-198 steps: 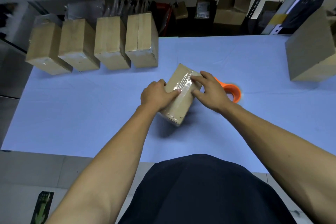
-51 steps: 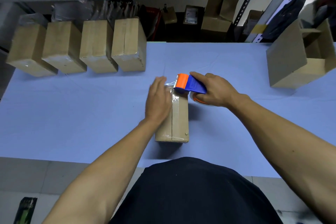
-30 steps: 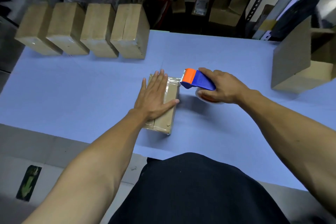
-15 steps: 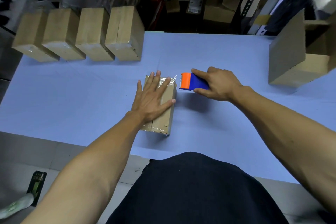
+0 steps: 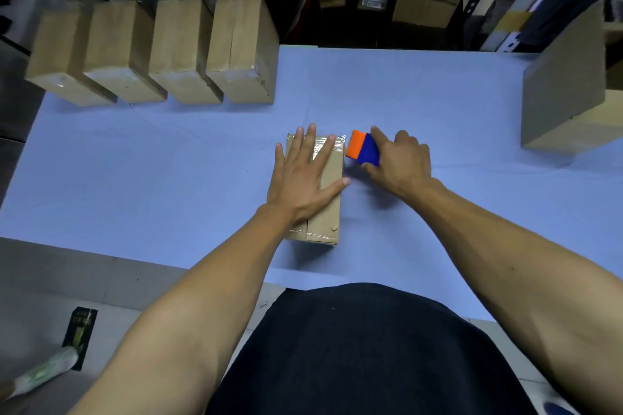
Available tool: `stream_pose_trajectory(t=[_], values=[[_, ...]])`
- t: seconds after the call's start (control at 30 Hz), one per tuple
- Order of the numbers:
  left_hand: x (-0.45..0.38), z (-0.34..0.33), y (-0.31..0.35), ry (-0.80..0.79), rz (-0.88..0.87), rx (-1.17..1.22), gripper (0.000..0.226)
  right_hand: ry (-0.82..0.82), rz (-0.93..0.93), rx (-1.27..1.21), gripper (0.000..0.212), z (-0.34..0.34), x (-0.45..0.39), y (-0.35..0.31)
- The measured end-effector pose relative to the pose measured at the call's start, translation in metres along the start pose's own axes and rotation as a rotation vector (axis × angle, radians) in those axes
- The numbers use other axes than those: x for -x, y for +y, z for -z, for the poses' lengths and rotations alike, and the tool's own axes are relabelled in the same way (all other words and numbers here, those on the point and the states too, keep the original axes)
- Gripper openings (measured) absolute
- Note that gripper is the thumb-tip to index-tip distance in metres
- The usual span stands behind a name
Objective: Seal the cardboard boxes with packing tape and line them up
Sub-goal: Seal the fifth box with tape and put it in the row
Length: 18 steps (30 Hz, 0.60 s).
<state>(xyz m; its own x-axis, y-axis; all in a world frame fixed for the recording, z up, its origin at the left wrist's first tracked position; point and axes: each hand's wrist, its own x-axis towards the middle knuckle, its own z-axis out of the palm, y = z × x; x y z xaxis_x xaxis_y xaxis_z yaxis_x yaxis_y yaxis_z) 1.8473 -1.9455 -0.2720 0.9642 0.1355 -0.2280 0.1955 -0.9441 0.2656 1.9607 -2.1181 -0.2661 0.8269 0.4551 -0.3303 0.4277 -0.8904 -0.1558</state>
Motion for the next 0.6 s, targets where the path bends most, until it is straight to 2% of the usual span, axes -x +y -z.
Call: stream_pose_trajectory(t=[0.07,0.2,0.27,0.33,0.43,0.53,0.6], values=[[0.000,0.001,-0.003,0.014,-0.009,0.069,0.079,-0.008,-0.040,-0.064,0.076,-0.007,-0.003,0.001],[0.000,0.005,-0.008,0.083,-0.005,0.378,0.077,-0.064,-0.025,-0.253,0.079,-0.016,-0.008,-0.010],[0.002,0.006,-0.009,0.126,0.021,0.489,0.082,-0.069,-0.010,-0.359,0.071,-0.020,-0.009,-0.018],[0.003,0.007,-0.010,0.160,0.082,0.557,0.086,-0.042,0.000,-0.508,0.051,-0.027,-0.007,-0.023],[0.004,0.010,-0.014,0.189,0.127,0.618,0.084,-0.071,0.010,-0.427,0.041,-0.037,-0.001,-0.024],[0.003,0.010,-0.017,0.234,0.109,0.659,0.075,0.111,-0.098,-0.477,0.012,-0.030,0.000,-0.031],[0.002,0.010,-0.017,0.298,0.178,0.747,0.072,0.240,-0.195,-0.590,0.019,-0.019,0.000,-0.039]])
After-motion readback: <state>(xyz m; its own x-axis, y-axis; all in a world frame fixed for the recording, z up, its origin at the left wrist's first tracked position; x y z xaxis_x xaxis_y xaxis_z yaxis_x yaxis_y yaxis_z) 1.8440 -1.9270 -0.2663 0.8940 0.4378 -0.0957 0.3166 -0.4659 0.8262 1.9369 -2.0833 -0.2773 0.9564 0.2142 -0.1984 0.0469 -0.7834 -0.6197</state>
